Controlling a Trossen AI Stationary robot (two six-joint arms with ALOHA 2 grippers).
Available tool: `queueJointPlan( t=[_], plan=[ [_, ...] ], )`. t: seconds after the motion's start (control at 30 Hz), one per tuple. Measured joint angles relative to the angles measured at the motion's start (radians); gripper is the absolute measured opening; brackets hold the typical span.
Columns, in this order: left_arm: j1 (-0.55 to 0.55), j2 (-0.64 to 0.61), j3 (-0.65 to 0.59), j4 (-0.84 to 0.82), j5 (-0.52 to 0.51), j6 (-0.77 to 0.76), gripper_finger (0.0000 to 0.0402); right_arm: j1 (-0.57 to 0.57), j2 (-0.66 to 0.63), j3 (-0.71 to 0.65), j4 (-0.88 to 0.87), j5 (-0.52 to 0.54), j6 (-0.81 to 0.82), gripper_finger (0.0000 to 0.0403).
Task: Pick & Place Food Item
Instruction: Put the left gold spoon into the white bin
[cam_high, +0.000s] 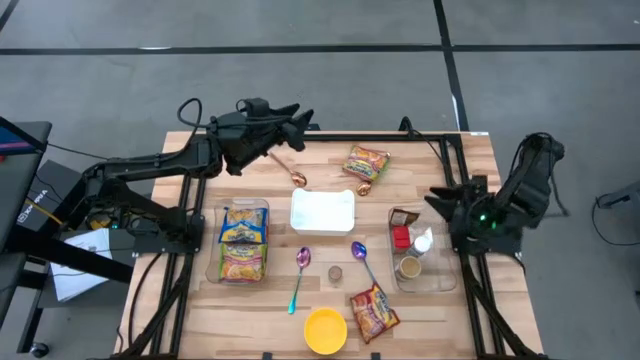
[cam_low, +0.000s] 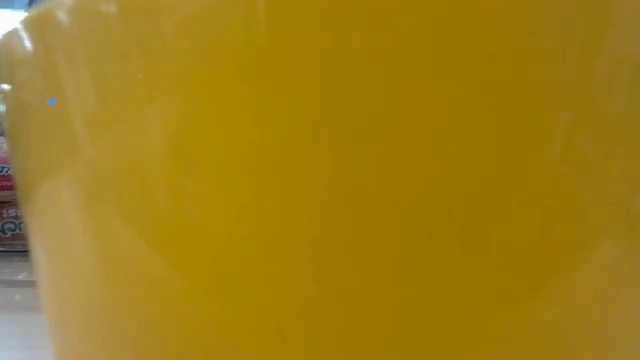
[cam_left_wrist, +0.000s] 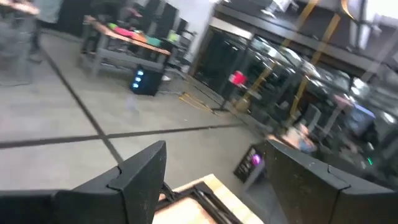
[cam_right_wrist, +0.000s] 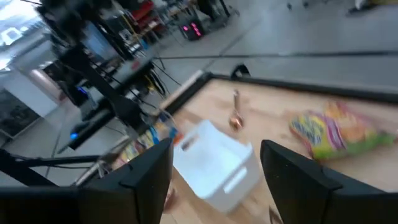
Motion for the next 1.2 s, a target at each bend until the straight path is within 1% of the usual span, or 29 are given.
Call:
queueJointPlan(
  t=[0.1,0.23,0.4,0.53,0.63,1.2],
  plan=[
    [0.000,0.000,0.000,0.001,0.059,0.041,0.0264,0.000,-0.032,0.063,0.059,0.023,-0.201,0.0235],
    [0.000,0.000,0.000,0.000,0.088,0.061,0.0264,-0.013,-0.061,0.149,0.144,0.025,-0.455,0.0235],
    [0.000,0.000,0.000,0.002,0.103,0.062,0.0264,-0.042,-0.075,0.245,0.236,0.026,-0.704,0.0235],
    [-0.001,0.000,0.000,0.003,0.104,0.055,0.0264,-0.066,-0.073,0.290,0.298,0.027,-0.856,0.0235],
    [-0.008,0.000,0.000,0.003,0.104,0.054,0.0264,-0.076,-0.073,0.296,0.309,0.025,-0.901,0.0235],
    [-0.018,0.000,0.000,0.003,0.104,0.060,0.0264,-0.086,-0.073,0.295,0.302,0.017,-0.911,0.0235]
  ],
)
